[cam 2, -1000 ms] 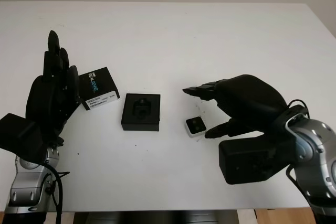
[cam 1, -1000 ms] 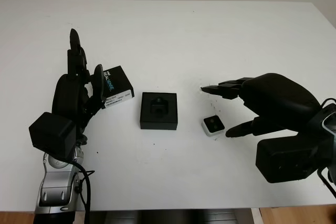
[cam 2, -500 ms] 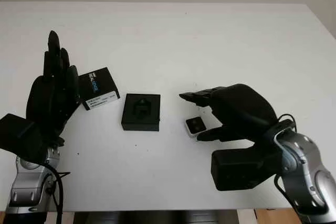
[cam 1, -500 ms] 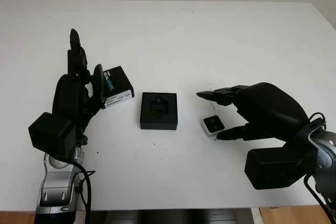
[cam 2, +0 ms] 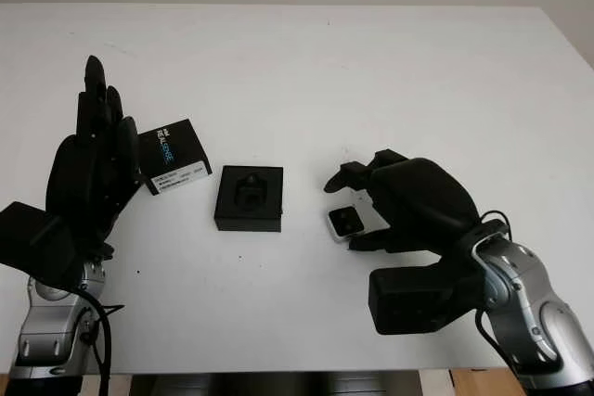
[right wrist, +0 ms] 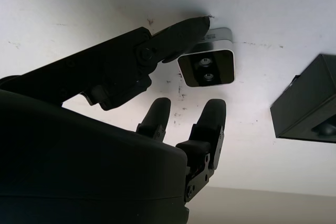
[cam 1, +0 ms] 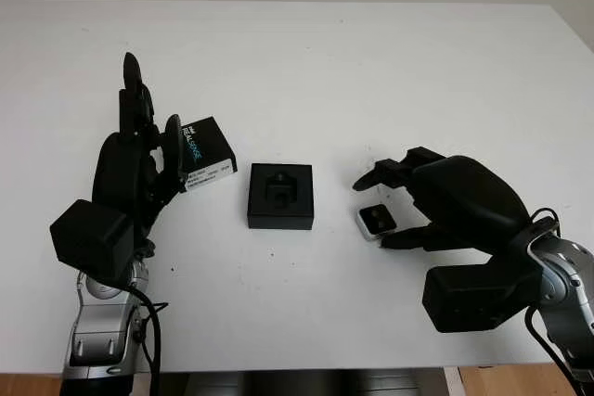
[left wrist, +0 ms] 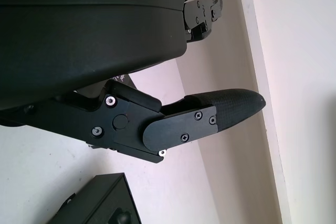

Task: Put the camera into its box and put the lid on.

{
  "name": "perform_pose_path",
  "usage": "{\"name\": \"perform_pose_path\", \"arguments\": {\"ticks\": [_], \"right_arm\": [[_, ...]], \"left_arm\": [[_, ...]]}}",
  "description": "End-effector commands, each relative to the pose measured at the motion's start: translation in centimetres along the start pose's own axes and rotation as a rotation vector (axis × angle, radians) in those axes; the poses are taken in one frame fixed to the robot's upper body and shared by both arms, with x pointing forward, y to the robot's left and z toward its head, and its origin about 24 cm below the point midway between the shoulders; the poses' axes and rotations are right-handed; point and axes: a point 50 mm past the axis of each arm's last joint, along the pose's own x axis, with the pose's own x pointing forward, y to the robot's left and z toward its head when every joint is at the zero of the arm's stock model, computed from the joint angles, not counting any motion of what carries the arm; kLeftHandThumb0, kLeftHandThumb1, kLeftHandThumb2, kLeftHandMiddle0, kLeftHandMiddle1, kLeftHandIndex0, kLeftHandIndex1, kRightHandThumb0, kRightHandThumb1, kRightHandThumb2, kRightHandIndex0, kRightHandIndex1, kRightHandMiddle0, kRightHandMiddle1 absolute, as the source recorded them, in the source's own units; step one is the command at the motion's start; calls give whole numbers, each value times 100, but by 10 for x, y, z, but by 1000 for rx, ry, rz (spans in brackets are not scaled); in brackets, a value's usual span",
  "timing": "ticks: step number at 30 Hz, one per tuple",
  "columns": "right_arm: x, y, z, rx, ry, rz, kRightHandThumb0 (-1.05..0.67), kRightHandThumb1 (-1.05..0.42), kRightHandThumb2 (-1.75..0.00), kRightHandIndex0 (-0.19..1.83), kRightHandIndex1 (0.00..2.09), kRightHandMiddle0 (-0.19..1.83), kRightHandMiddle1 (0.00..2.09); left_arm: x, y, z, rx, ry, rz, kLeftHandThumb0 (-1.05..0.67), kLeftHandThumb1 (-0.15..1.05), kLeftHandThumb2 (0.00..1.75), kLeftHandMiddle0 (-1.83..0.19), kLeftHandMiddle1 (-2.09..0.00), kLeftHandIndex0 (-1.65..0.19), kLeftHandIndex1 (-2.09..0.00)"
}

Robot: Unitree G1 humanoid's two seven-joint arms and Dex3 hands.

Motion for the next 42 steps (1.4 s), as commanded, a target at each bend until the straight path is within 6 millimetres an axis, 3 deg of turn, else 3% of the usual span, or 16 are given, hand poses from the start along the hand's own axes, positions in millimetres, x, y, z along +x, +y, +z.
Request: {"name": "perform_pose_path", "arguments": {"ticks": [1, 15, 23, 24, 28, 31, 36, 42], "right_arm": [[-2, -3, -2, -5, 5, -4, -42, -84, -5, 13, 115, 21, 88], [-4, -1, -7, -21, 57, 25, -38, -87, -6, 17, 102, 26, 76], [-1, 6, -14, -50, 35, -37, -41, -89, -5, 8, 137, 35, 88], [-1, 7, -15, -37, 36, -36, -41, -90, -5, 6, 133, 36, 87], [-1, 10, -19, 11, 38, -24, -43, -94, -5, 17, 47, 35, 83], [0, 13, -24, 118, 42, -9, -43, -95, -6, 17, 19, 33, 83], [0, 19, -35, 270, 65, 31, -44, -96, -5, 14, 9, 29, 86], [1, 23, -43, 372, 81, 91, -45, -97, -5, 10, 5, 26, 75]], "left_arm": [[-1, 1, 3, 6, -17, 5, -71, 105, 69, 19, 0, 19, 0], [-2, 1, 4, 3, -16, 4, -70, 105, 68, 19, 0, 19, 0], [-3, 2, 3, 8, -12, -3, -71, 105, 68, 19, 0, 19, 0], [-2, 2, 3, 6, -11, -4, -71, 105, 68, 19, 0, 19, 0], [-2, 1, 3, 12, -9, 0, -71, 105, 68, 19, 0, 19, 0], [-2, 1, 4, 11, -10, 7, -71, 105, 68, 19, 0, 19, 0], [-2, 2, 4, 1, -15, 15, -71, 105, 68, 19, 0, 19, 0], [-2, 3, 3, -1, -5, 20, -74, 105, 65, 19, 0, 19, 0]]}}
